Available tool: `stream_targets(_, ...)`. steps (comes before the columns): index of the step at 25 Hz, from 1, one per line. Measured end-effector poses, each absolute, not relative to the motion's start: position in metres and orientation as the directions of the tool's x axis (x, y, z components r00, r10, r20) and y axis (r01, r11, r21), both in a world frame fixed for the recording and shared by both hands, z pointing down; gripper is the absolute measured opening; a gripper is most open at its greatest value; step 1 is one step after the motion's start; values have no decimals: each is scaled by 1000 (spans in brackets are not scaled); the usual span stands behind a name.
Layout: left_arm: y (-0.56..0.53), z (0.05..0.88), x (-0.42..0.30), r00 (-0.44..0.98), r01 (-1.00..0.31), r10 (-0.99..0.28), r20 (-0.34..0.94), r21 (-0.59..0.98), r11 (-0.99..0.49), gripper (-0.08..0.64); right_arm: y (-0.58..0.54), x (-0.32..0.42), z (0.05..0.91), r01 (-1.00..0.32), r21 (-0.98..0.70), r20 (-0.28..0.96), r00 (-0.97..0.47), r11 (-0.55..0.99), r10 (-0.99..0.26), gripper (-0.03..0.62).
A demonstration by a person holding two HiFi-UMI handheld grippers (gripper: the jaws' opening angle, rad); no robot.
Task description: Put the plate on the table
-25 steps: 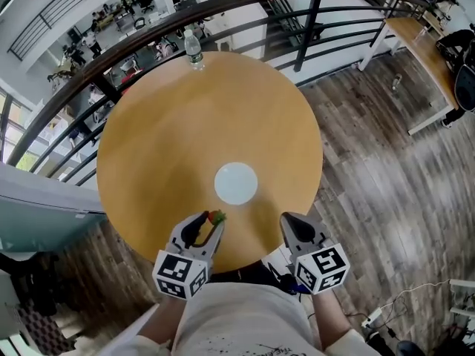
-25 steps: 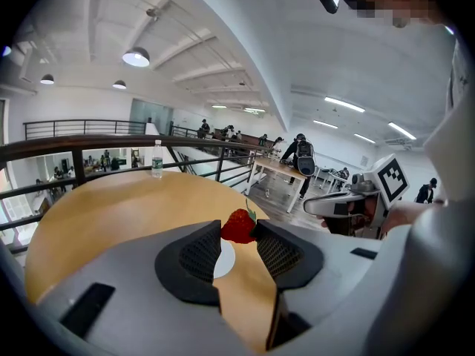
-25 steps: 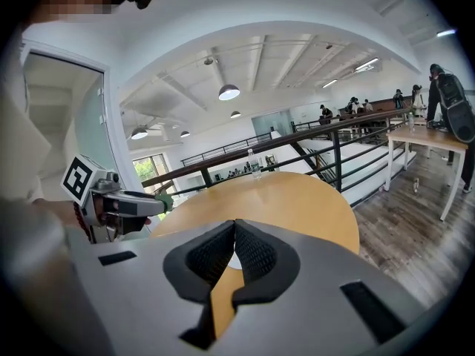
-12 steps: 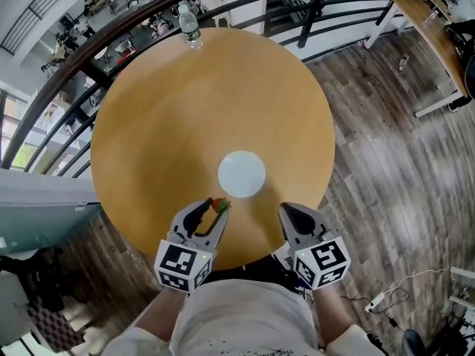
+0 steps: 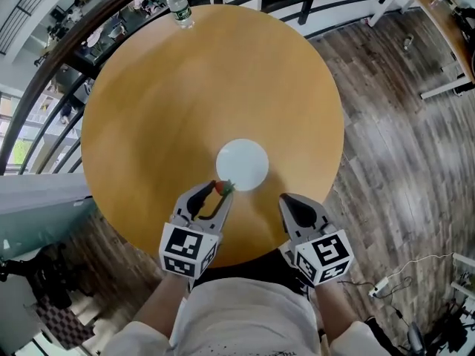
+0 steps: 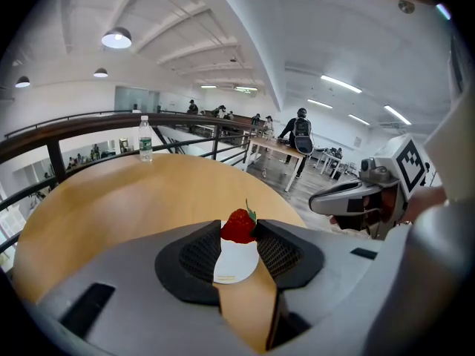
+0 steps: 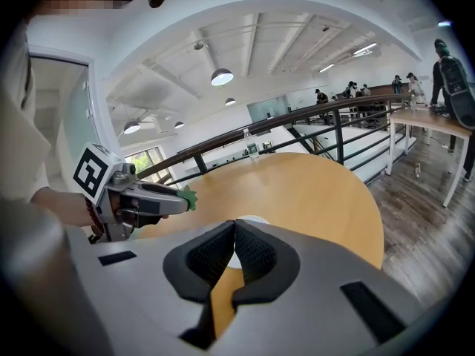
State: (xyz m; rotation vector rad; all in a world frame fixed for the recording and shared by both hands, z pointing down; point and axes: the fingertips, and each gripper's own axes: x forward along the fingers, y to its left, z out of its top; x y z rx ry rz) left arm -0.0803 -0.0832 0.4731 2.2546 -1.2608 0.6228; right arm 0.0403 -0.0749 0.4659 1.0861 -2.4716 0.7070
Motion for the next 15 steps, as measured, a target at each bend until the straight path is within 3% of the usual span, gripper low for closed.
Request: stream_targets(15,-117,543,-71,457,-857,-580,674,159,-490,166,-85,25,497,-753,-329,521,-648,571,-555,25)
